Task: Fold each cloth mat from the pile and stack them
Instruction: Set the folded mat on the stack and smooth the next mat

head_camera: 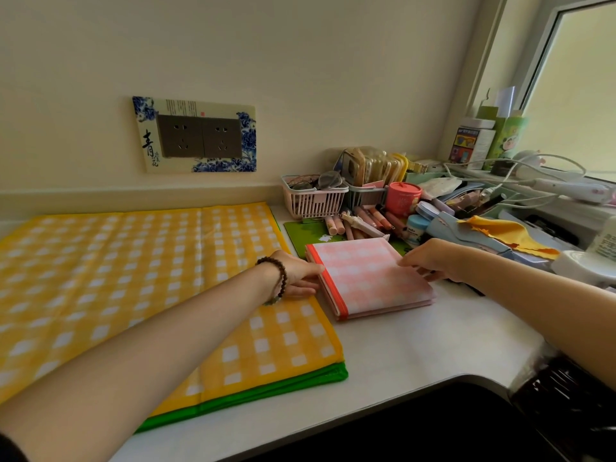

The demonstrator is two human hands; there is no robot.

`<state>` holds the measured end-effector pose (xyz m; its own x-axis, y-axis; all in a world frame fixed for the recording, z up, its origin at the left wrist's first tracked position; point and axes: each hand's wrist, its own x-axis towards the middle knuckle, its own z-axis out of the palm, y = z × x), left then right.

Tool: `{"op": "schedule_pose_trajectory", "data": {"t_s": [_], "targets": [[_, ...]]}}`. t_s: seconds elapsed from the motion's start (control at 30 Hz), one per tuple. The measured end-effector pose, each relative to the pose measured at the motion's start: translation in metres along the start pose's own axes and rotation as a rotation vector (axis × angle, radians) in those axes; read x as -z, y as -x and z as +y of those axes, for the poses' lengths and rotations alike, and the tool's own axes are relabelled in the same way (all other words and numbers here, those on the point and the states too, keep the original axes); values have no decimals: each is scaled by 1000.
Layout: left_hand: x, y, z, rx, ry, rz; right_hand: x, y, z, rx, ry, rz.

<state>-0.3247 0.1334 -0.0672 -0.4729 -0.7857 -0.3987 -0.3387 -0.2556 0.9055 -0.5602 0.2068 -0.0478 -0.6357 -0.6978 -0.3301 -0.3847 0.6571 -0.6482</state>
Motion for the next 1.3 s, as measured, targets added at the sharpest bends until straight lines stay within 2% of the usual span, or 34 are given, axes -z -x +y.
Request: {"op": "schedule_pose_trajectory", "data": {"t_s": [0.27, 0.7, 0.77, 0.83, 0.93, 1.03, 1.3], "targets": [[-6, 5, 7, 57, 99, -141, -3, 0, -3, 5, -48, -42], [2, 19, -1, 18, 150, -163, -2, 3, -4, 47, 16, -93], [11, 27, -5, -23, 150, -166, -3, 14, -9, 143, 217, -49], [25, 34, -11, -64, 138, -148, -2, 32, -22, 316, 378, 26], [55, 47, -21, -117, 57, -99, -1, 61, -46, 508, 361, 3], [89, 63, -32, -186, -104, -55, -17, 88, -69, 608, 315, -46], [162, 116, -85, -309, -520, 55, -138, 160, -85, 925, 392, -308]]}}
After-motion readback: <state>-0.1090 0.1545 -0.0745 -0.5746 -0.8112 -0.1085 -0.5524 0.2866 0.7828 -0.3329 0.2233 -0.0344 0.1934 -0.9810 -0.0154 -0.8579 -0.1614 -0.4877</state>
